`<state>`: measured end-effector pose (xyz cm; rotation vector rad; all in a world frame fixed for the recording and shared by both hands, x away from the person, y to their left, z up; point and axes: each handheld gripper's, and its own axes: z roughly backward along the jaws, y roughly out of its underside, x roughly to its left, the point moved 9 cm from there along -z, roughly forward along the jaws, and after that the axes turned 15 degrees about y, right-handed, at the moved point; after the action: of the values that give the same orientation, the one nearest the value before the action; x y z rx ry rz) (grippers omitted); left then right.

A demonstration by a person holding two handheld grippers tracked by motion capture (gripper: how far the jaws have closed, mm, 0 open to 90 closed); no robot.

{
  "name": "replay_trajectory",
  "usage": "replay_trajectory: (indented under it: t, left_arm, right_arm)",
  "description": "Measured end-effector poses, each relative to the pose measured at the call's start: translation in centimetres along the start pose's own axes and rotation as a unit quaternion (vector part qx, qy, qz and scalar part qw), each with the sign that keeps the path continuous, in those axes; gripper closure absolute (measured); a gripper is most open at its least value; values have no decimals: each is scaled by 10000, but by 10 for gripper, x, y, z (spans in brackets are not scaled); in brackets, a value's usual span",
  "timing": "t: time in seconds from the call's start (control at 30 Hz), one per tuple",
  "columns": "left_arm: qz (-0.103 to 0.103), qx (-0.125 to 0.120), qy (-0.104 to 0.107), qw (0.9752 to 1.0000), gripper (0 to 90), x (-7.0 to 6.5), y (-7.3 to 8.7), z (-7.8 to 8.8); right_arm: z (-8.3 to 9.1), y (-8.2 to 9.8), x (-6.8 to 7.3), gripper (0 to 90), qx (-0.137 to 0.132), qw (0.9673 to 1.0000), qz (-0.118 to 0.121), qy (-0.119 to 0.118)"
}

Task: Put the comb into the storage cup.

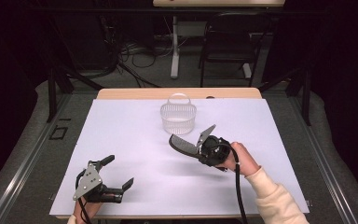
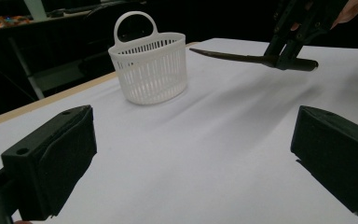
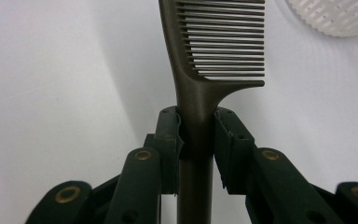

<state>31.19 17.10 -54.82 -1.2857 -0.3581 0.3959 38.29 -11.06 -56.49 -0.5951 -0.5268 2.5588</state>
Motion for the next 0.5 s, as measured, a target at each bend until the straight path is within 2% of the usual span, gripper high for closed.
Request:
replay_trajectory:
  t: [0.5]
  left_arm:
    - [-9,-3,5,10000,1,0,0,0]
  right_arm:
    - [7,7,-8,726,-312,9989,-342,83]
